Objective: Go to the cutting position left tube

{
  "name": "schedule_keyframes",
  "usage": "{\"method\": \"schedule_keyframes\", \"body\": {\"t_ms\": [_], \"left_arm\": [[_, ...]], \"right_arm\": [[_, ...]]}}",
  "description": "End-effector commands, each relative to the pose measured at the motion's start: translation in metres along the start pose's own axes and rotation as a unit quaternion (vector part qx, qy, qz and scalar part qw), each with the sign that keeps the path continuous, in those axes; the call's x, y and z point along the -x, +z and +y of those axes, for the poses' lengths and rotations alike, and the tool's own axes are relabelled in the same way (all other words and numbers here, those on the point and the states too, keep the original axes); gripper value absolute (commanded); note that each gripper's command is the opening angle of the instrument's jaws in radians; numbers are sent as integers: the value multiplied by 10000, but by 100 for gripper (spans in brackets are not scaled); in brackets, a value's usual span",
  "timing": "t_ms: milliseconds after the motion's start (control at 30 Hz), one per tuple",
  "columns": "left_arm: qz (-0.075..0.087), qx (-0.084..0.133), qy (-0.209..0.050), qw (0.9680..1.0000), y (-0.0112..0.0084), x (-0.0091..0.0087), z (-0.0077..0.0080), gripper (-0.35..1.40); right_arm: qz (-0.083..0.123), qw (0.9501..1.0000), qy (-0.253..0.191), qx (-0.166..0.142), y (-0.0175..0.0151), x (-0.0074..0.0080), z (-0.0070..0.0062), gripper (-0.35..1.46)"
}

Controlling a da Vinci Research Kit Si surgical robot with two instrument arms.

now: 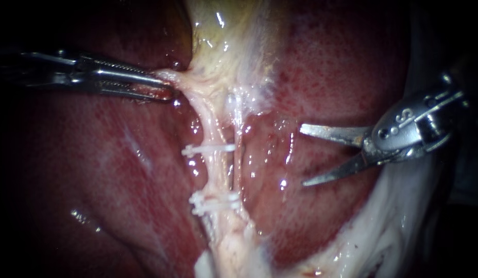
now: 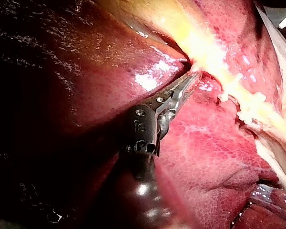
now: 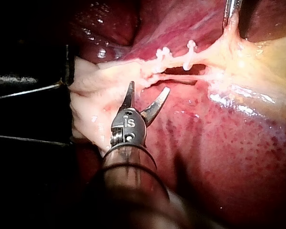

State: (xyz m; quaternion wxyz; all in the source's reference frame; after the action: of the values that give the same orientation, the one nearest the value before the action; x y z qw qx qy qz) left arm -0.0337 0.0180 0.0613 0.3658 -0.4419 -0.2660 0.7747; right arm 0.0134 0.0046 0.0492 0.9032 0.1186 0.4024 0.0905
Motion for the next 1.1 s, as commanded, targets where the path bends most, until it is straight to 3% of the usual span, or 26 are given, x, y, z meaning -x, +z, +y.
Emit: {"method": "schedule_keyframes", "body": {"t_ms": [33, 133, 267, 400, 600, 800, 1100], "left_arm": [[-4, 12, -4, 10000, -4, -3, 2, -35], [-10, 85, -37, 10000, -21, -14, 6, -35], [195, 66, -102, 9997, -46, -32, 12, -35], [295, 56, -58, 9995, -62, -43, 20, -35], [313, 47, -35, 9995, -63, -43, 26, -35], [314, 43, -33, 9995, -62, -42, 26, -35], [315, 37, -27, 9995, -61, -40, 26, -35]], "right_arm": [[11, 10000, -1, -19, 1, -1, -1, 142], [24, 10000, 1, -60, 2, -2, -1, 142], [46, 9999, 1, -129, 3, -3, 0, 142], [68, 9998, 2, -198, 5, -4, 0, 142], [183, 9983, -30, -549, 20, -14, 0, 140], [217, 9961, 280, -805, 61, -23, -9, 138], [188, 9897, 646, -1260, 126, -6, -22, 137]]}}
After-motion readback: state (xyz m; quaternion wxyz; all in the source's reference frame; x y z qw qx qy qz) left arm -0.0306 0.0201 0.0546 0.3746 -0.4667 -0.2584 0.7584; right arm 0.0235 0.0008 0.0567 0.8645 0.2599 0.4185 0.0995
